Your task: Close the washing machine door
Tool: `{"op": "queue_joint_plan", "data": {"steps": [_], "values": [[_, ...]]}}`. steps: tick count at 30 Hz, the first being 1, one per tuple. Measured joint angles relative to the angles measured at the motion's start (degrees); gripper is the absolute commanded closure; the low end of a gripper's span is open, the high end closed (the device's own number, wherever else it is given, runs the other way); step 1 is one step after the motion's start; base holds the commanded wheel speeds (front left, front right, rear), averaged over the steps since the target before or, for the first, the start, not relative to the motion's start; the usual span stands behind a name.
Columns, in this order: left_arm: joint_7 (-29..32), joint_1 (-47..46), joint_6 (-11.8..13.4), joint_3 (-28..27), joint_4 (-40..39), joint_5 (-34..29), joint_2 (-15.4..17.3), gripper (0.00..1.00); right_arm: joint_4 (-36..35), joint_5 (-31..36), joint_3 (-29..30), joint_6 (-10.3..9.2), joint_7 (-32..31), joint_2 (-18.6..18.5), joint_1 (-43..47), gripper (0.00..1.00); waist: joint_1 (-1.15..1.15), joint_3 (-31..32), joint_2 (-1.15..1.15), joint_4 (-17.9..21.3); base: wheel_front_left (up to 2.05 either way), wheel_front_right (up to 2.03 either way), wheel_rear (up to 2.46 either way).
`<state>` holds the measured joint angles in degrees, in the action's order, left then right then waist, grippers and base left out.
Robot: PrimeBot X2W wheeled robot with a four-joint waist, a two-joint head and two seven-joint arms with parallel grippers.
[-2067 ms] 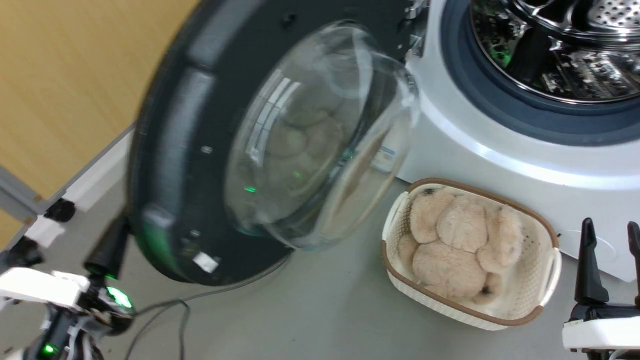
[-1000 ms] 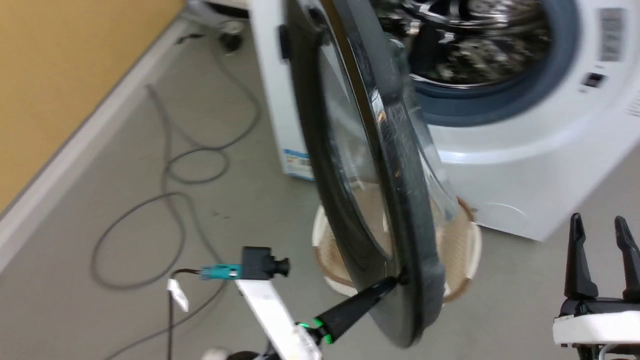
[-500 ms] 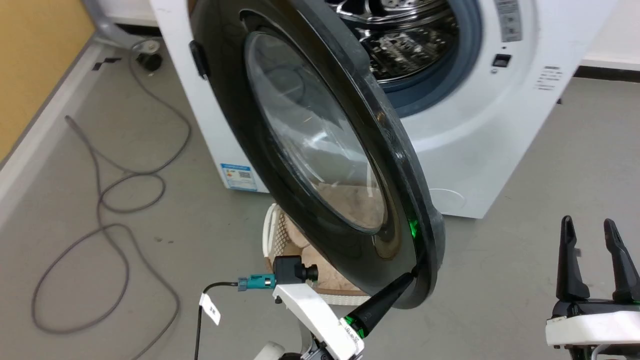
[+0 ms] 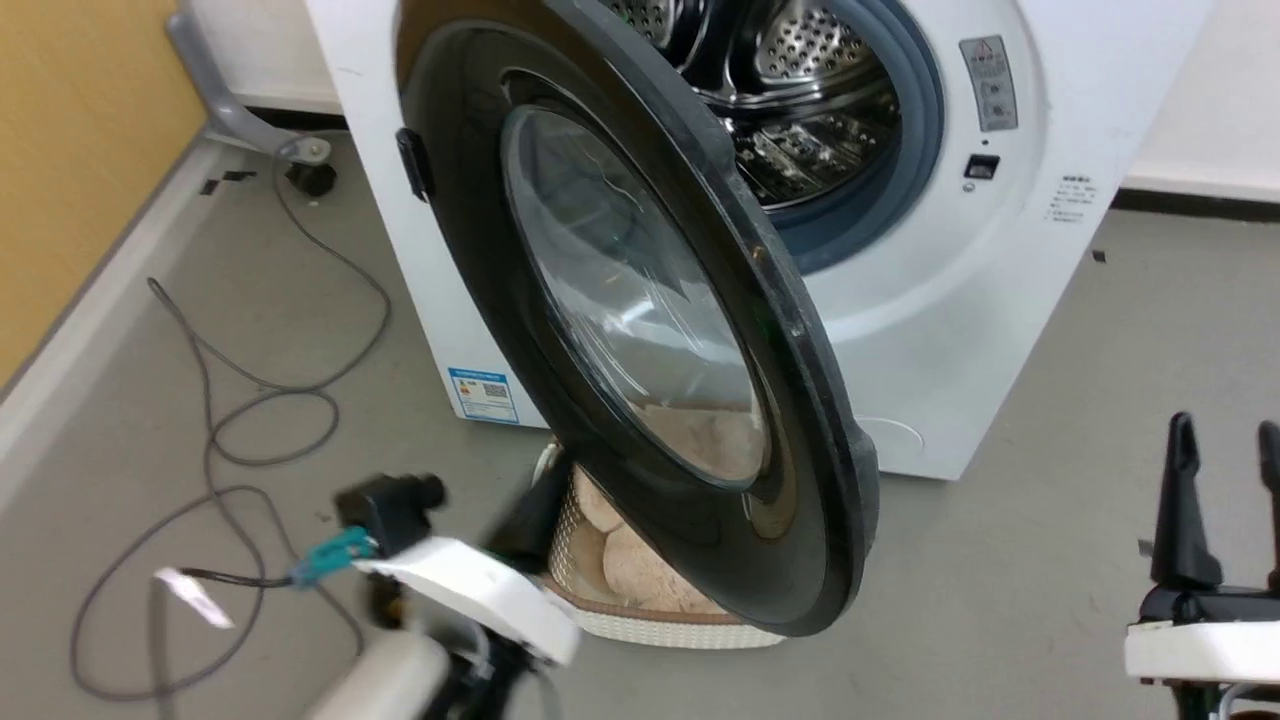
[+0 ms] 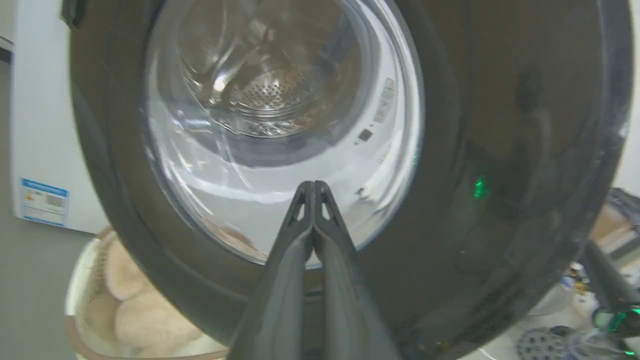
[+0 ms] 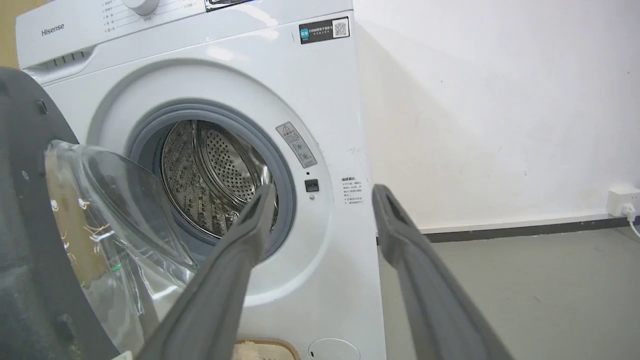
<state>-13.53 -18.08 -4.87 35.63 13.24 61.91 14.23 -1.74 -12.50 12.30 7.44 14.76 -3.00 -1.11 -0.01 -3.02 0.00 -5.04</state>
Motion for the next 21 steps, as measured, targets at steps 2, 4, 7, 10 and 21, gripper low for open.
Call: {"op": "queue_joint_plan", "data": {"steps": [2,4,7,10,21], "values": [[-1.0,-0.7,4.2,-2.2,1.4,-7.4,1.3,1.00,-1.2,0.4,0.3,0.00,0.0,0.0,-0.2,0.00,0.00,0.5,0.00,-0.3,0.00,0.00,0.00],[-1.2,-1.0,8.5,-5.8,0.4,-15.7,2.1,1.00,-2.7,0.8,0.5,0.00,0.0,0.0,-0.6,0.00,0.00,0.8,0.00,-0.6,0.00,0.00,0.00],[-1.2,-0.9,13.7,-11.1,-4.0,-27.4,2.2,1.00,-5.2,1.6,0.8,0.00,0.0,0.0,-2.0,0.00,0.00,1.1,0.00,-0.9,0.00,0.00,0.00],[-1.2,1.1,17.8,-15.2,-8.0,-36.9,2.1,1.00,-8.1,2.0,0.9,0.00,0.0,0.0,-3.8,0.00,0.00,1.2,0.00,-1.3,0.00,0.00,0.00],[-1.2,13.7,25.0,-23.7,-13.4,-49.8,0.5,0.00,-17.5,-7.0,-4.8,0.00,0.1,0.0,-10.3,0.00,0.00,2.0,0.00,-2.6,0.00,0.00,0.00]]}}
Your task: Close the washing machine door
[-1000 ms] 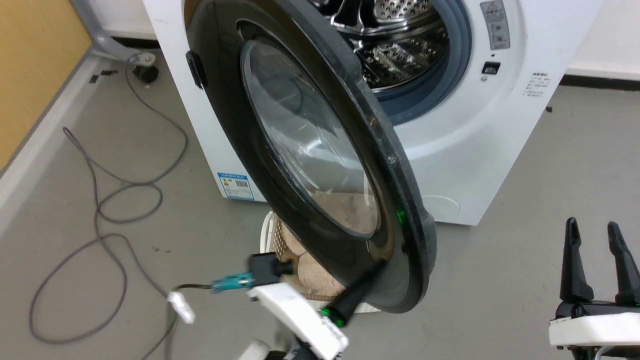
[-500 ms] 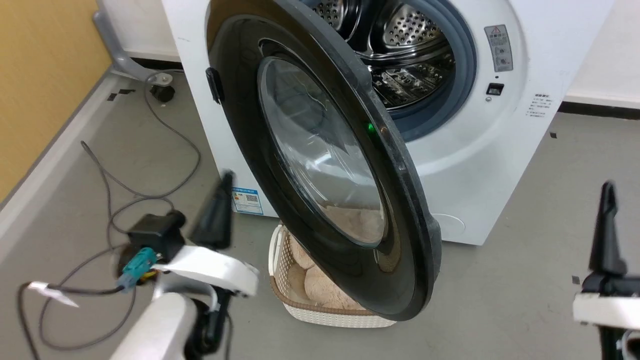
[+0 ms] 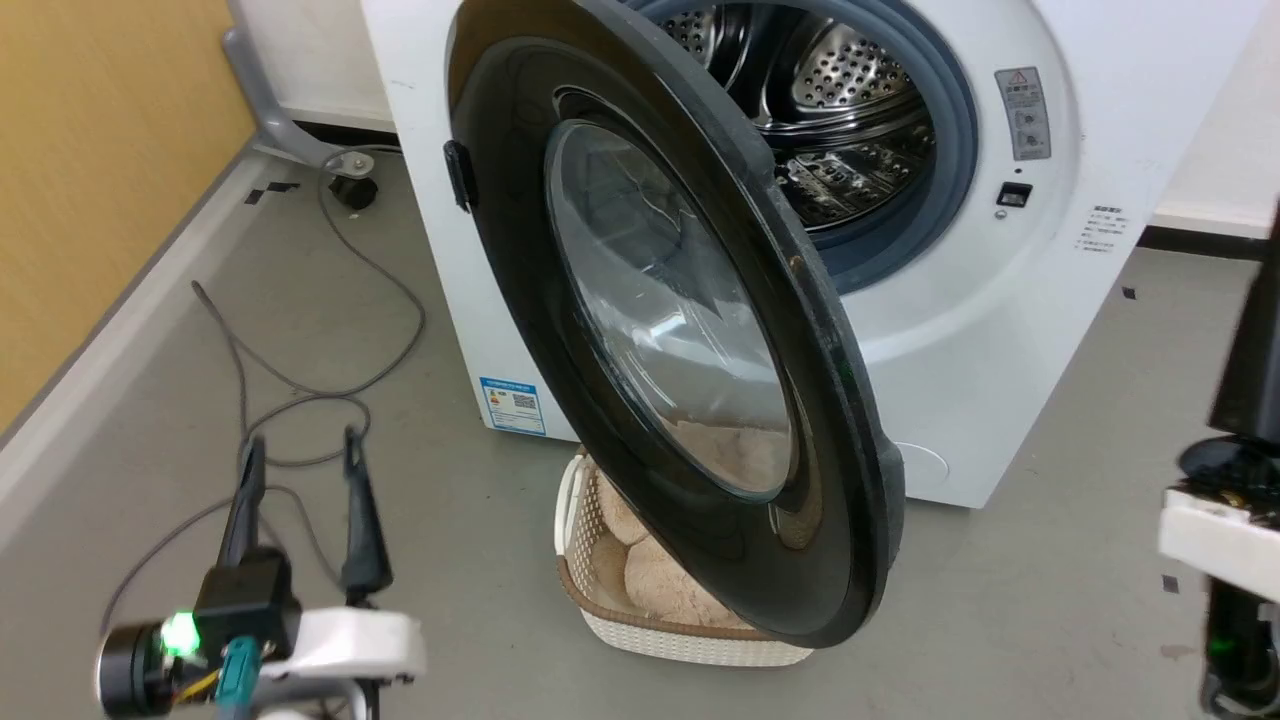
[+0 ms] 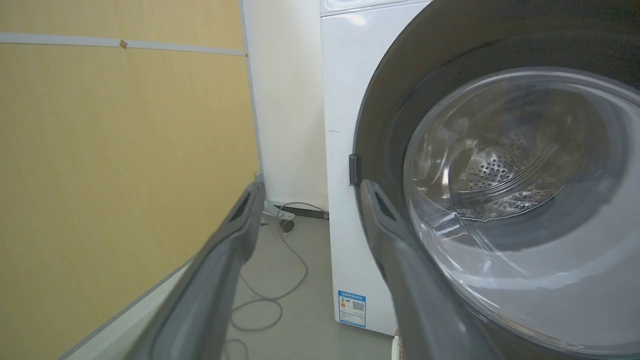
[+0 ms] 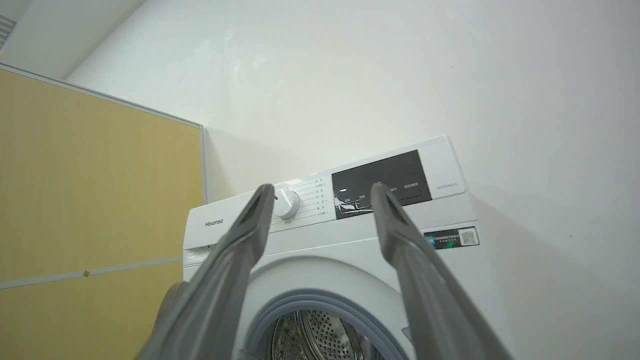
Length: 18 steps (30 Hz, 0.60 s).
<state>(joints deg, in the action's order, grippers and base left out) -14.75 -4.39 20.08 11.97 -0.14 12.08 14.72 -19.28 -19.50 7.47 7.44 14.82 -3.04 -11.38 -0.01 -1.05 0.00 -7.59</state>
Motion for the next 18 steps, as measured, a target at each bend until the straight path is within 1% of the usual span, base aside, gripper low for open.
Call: {"op": "queue_joint_plan", "data": {"steps": [5,6,7,8,10,13,18], "values": [[0.0,3.9,-0.6,-2.3,0.4,-1.6,-1.3,0.00,-4.6,-4.9,-6.5,-0.01,0.0,0.0,-1.5,0.00,0.00,0.2,0.00,-0.9,0.00,0.00,0.00],[0.0,4.4,-0.7,-2.7,0.5,-2.0,-1.5,0.00,-5.5,-5.3,-8.3,0.00,0.0,0.0,-1.7,0.25,0.00,0.2,0.00,-1.1,0.00,0.00,0.00],[0.0,4.8,-1.1,-3.0,0.8,-2.2,-1.8,0.00,-6.1,-5.5,-10.5,0.00,0.0,-0.1,-1.9,0.73,0.00,0.2,0.00,-1.3,0.00,0.00,0.00],[0.0,5.3,-1.3,-3.3,1.0,-2.6,-2.1,0.00,-6.6,-6.1,-13.1,0.00,0.0,-0.5,-2.0,1.00,0.00,0.3,0.00,-1.5,0.00,0.00,0.00],[0.0,5.8,-1.6,-3.8,1.2,-3.3,-2.8,0.00,-7.5,-7.7,-18.4,0.00,0.0,-2.7,-2.3,1.00,0.00,0.3,0.00,-1.8,0.00,0.00,0.00],[0.0,6.3,-2.5,-4.6,1.3,-4.3,-3.7,0.00,-7.4,-9.6,-25.5,0.00,0.0,-7.2,-2.8,1.00,0.00,0.4,0.00,-2.2,0.00,0.00,0.00],[0.0,6.6,-3.6,-5.5,1.4,-5.6,-5.0,0.00,-3.7,-10.7,-37.7,0.00,0.0,-15.2,-3.3,1.00,0.00,0.4,0.00,-2.4,0.00,0.00,0.00]]}}
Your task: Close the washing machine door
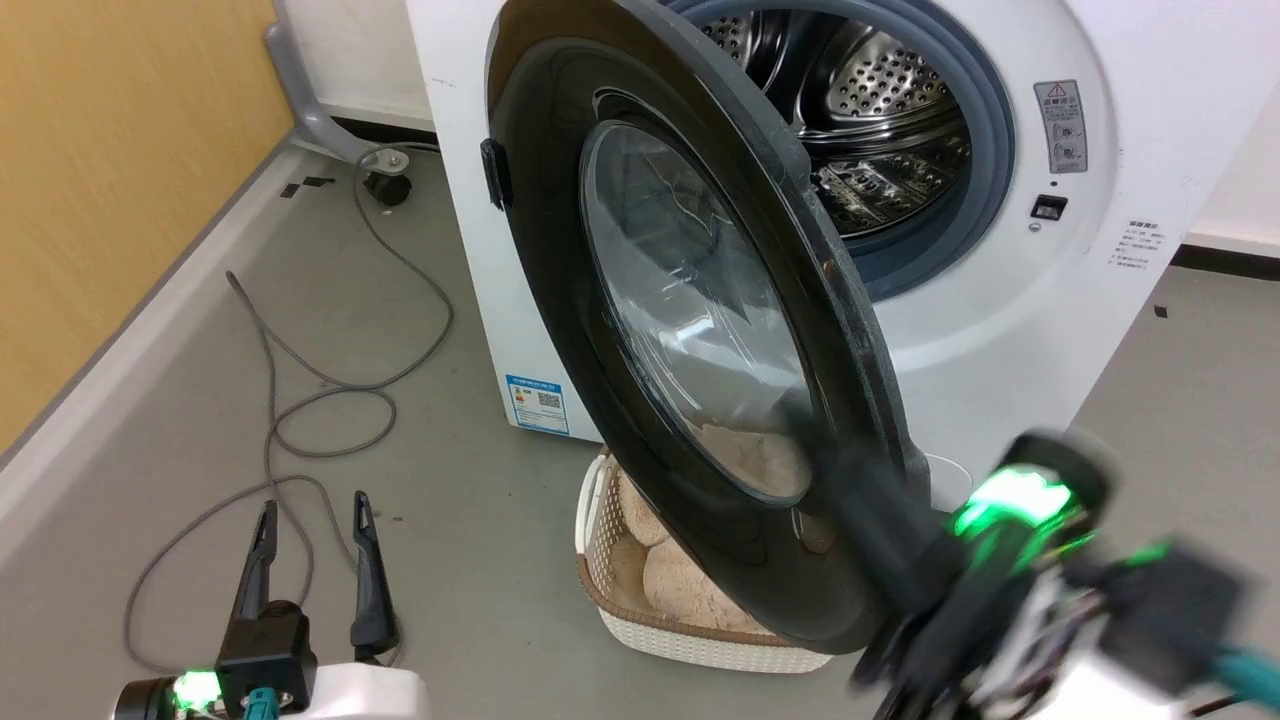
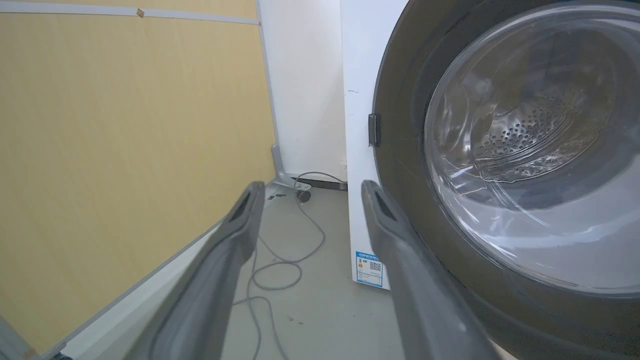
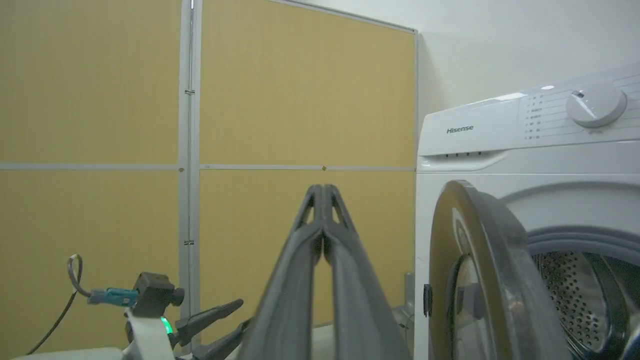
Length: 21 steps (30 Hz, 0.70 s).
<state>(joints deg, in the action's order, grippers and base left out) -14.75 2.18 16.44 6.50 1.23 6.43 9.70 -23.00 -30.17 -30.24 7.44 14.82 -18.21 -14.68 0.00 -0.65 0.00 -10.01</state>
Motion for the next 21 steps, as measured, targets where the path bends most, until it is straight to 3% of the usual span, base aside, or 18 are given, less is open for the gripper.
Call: {"op": "queue_joint_plan", "data": {"steps": [6,11,15,21], "values": [[0.0,0.0,-1.3,-0.4,-0.1,-1.4,-1.3,0.00,7.7,0.1,-13.3,0.00,0.0,-7.2,-1.0,1.00,0.00,-0.3,0.00,0.6,0.00,0.00,0.00],[0.0,0.0,-2.1,-0.5,-0.2,-2.5,-1.9,0.00,13.9,0.4,-18.5,0.01,0.0,-10.5,-1.3,1.00,0.00,-0.9,0.00,1.4,0.00,0.00,0.00],[0.0,-0.1,-2.3,-0.8,-0.8,-3.3,-2.4,0.00,18.4,0.5,-17.5,0.01,0.0,-11.6,-1.1,1.00,0.00,-1.6,0.00,2.3,0.00,0.00,0.00],[0.0,-0.4,-2.3,-1.4,-2.3,-3.9,-3.2,0.00,23.7,1.4,-10.3,0.01,0.0,-11.3,-0.6,1.00,0.00,-3.3,0.00,3.8,0.00,0.00,0.00]]}}
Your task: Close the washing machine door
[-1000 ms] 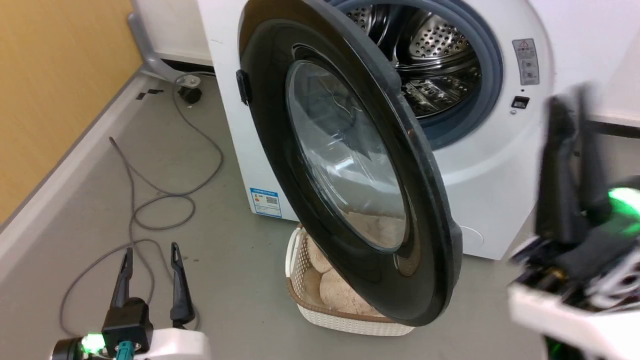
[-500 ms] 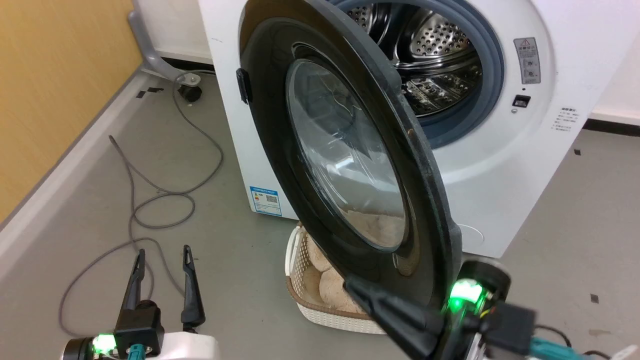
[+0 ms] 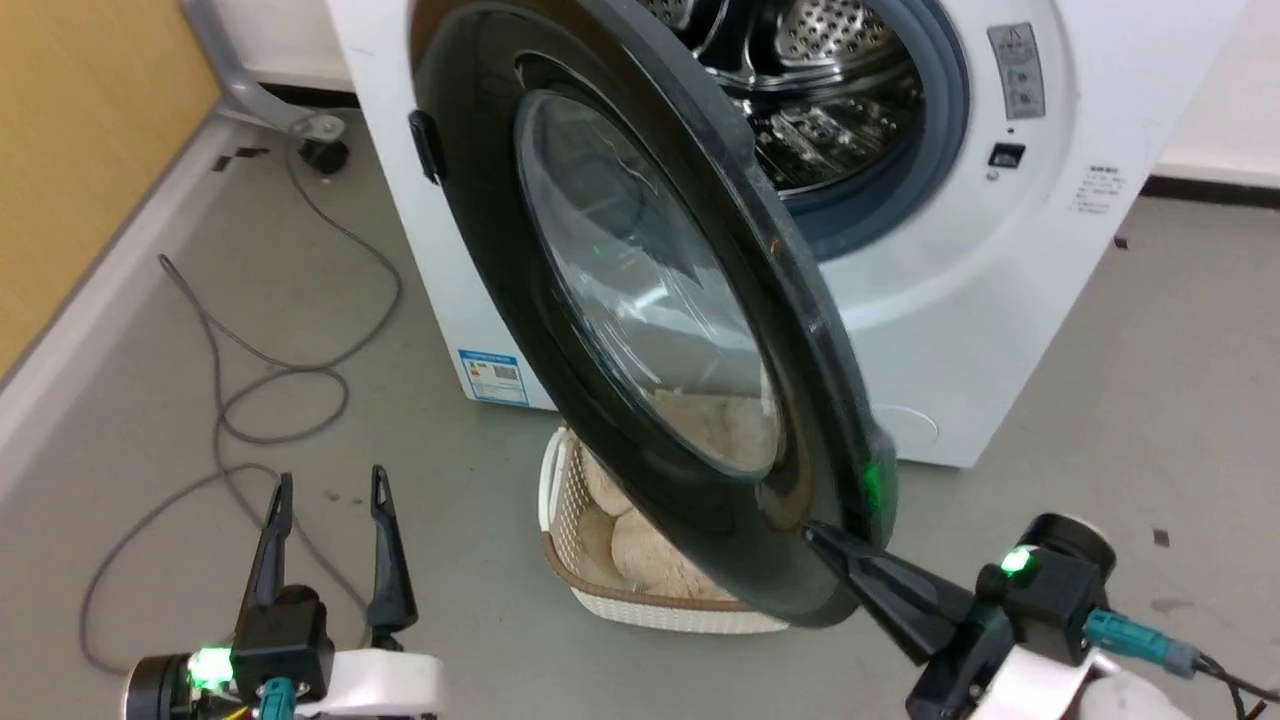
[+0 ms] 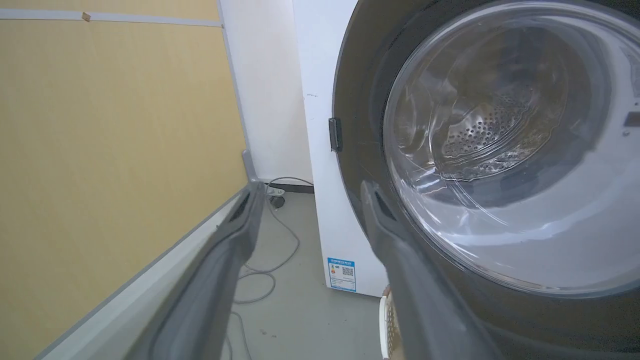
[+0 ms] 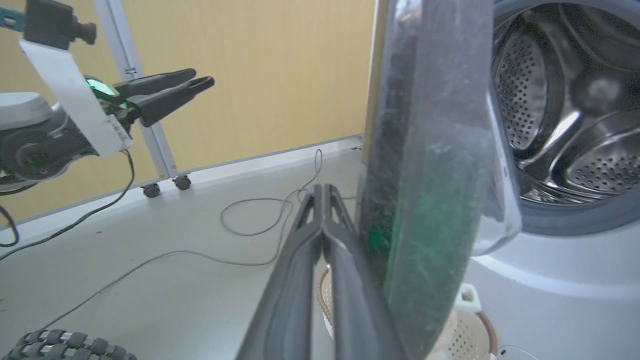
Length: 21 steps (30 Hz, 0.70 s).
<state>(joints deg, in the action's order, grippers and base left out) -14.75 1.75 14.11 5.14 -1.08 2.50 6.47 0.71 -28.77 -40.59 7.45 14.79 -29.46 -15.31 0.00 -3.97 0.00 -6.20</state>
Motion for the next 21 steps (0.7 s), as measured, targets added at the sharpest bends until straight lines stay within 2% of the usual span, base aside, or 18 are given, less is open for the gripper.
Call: {"op": "queue_joint_plan", "data": {"steps": [10,16,21], "values": [[0.0,-3.4,-0.7,1.0,-1.1,-0.7,-1.0,0.00,4.9,1.0,11.6,0.14,0.0,2.0,-1.1,1.00,0.00,-4.7,0.00,0.9,0.00,0.00,0.00],[0.0,-7.2,-0.8,2.4,-1.8,-1.0,-2.0,0.00,9.6,2.0,19.4,0.13,0.0,2.3,-7.6,1.00,0.00,-9.3,0.00,1.1,0.00,0.00,0.00],[0.0,-10.2,-0.7,3.5,-2.2,-1.0,-2.3,0.00,13.7,3.6,23.4,0.12,0.0,2.5,-14.9,1.00,0.00,-13.8,0.00,1.4,0.00,0.00,0.00]]}}
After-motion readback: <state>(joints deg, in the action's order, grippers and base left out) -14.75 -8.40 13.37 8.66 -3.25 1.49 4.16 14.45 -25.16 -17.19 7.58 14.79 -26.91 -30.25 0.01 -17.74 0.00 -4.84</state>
